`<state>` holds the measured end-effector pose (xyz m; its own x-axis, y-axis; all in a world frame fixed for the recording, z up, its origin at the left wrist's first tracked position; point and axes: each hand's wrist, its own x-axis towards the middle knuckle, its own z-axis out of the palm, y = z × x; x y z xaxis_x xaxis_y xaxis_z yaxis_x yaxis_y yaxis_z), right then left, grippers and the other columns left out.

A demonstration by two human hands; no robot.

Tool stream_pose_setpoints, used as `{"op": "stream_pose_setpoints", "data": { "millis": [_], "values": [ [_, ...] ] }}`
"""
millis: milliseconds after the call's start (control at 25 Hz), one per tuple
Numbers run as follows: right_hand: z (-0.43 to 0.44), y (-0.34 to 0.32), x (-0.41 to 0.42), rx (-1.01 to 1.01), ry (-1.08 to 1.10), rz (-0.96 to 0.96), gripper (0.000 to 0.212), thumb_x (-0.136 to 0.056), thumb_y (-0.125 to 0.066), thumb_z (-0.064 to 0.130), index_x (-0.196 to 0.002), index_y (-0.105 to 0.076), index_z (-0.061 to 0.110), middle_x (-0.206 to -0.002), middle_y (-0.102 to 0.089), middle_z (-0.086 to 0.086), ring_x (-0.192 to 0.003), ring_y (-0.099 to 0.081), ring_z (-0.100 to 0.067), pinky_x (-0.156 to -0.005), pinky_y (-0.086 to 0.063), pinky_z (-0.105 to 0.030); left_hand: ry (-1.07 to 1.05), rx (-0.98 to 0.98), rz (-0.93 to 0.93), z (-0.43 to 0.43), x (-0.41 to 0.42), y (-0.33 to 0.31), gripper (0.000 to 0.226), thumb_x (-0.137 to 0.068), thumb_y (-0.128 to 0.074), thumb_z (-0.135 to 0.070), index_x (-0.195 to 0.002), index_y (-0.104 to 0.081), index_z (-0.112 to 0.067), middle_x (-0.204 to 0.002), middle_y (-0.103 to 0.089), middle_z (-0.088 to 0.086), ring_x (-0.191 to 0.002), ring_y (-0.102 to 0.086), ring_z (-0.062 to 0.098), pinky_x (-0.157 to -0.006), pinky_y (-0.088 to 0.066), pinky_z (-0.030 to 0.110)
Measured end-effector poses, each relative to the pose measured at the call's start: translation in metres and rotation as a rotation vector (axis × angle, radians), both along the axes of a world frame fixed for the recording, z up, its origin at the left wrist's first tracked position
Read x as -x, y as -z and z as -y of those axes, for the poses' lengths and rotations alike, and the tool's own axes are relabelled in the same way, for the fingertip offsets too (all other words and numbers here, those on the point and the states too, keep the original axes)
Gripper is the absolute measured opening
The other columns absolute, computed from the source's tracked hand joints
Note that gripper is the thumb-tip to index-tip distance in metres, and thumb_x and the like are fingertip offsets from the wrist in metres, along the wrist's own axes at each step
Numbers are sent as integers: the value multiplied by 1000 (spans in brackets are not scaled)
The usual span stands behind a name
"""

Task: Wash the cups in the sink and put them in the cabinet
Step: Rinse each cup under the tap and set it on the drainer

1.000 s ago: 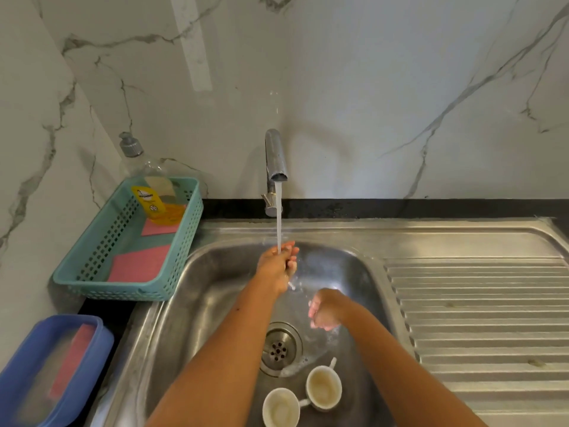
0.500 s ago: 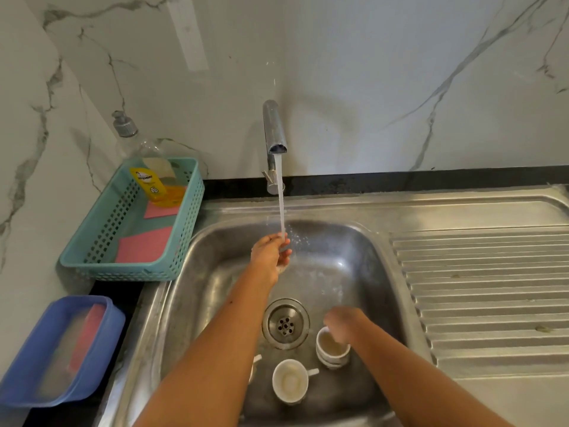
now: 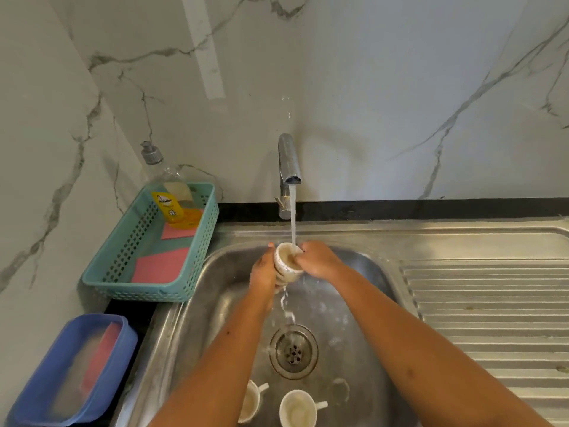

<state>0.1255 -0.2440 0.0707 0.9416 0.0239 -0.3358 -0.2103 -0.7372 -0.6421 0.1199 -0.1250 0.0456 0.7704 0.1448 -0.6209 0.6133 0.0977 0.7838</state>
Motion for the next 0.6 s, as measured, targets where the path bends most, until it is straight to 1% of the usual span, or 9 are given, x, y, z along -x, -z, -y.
{"op": "stream_pose_setpoints", "data": {
  "millis": [80, 120, 200, 280, 360, 400, 480, 520, 600],
  "values": [
    [-6, -10, -8, -63, 77, 4, 22, -88, -56, 29, -101, -64, 12, -96, -67, -5, -88, -64, -23, -80, -51, -34, -79, 228, 44, -3, -1, -6, 48, -94, -46, -53, -113, -62, -12, -108, -67, 15, -99, -65, 29, -83, -55, 42],
    [-9, -14, -10, -70, 107, 7, 29, -88, -57, 33, -107, -64, 13, -98, -67, -5, -88, -64, -22, -82, -53, -35, -116, 348, 70, -3, 0, -10, 48, -94, -47, -51, -116, -60, -11, -110, -66, 17, -100, -65, 30, -82, -55, 42],
    [-13, -21, -12, 12, 133, 55, 35, -88, -55, 40, -110, -63, 14, -95, -66, -2, -82, -63, -19, -73, -53, -33, -178, 522, 105, 1, 2, -17, 48, -93, -49, -50, -116, -58, -9, -110, -65, 18, -103, -64, 31, -89, -53, 45],
    [-17, -29, -10, 160, 175, 116, 35, -92, -49, 42, -110, -62, 15, -93, -63, -2, -81, -61, -20, -65, -46, -30, -168, 607, 150, 5, 4, -23, 51, -93, -47, -53, -114, -59, -8, -106, -67, 18, -102, -64, 30, -94, -50, 46],
    [-21, -32, -8, 260, 198, 144, 35, -95, -45, 40, -113, -61, 15, -100, -65, -5, -89, -62, -23, -69, -47, -31, -91, 591, 210, 10, 5, -24, 55, -91, -50, -55, -120, -57, -9, -110, -66, 19, -100, -64, 30, -93, -51, 45],
    [-21, -32, -7, 287, 183, 153, 35, -96, -45, 39, -116, -59, 15, -105, -65, -6, -93, -63, -24, -73, -48, -33, -44, 548, 241, 12, 5, -24, 52, -90, -54, -49, -125, -54, -11, -115, -64, 19, -102, -63, 31, -90, -53, 45],
    [-22, -34, -6, 335, 99, 189, 33, -94, -50, 32, -122, -55, 16, -110, -65, -6, -98, -62, -24, -80, -51, -34, -8, 411, 260, 12, 3, -24, 38, -93, -55, -23, -129, -48, -14, -119, -59, 19, -103, -61, 32, -84, -55, 44],
    [-20, -36, -5, 368, 52, 208, 33, -92, -54, 29, -123, -54, 16, -111, -65, -6, -99, -62, -24, -83, -52, -36, 27, 328, 238, 9, 1, -26, 39, -91, -51, -9, -129, -46, -15, -117, -57, 17, -101, -60, 31, -81, -56, 42],
    [-15, -39, -8, 422, -26, 200, 30, -90, -58, 22, -119, -57, 15, -108, -65, -6, -98, -62, -25, -83, -52, -35, 185, 219, 126, 2, 0, -35, 48, -85, -45, 4, -128, -45, -15, -115, -56, 16, -98, -60, 30, -77, -57, 40]
  ]
}}
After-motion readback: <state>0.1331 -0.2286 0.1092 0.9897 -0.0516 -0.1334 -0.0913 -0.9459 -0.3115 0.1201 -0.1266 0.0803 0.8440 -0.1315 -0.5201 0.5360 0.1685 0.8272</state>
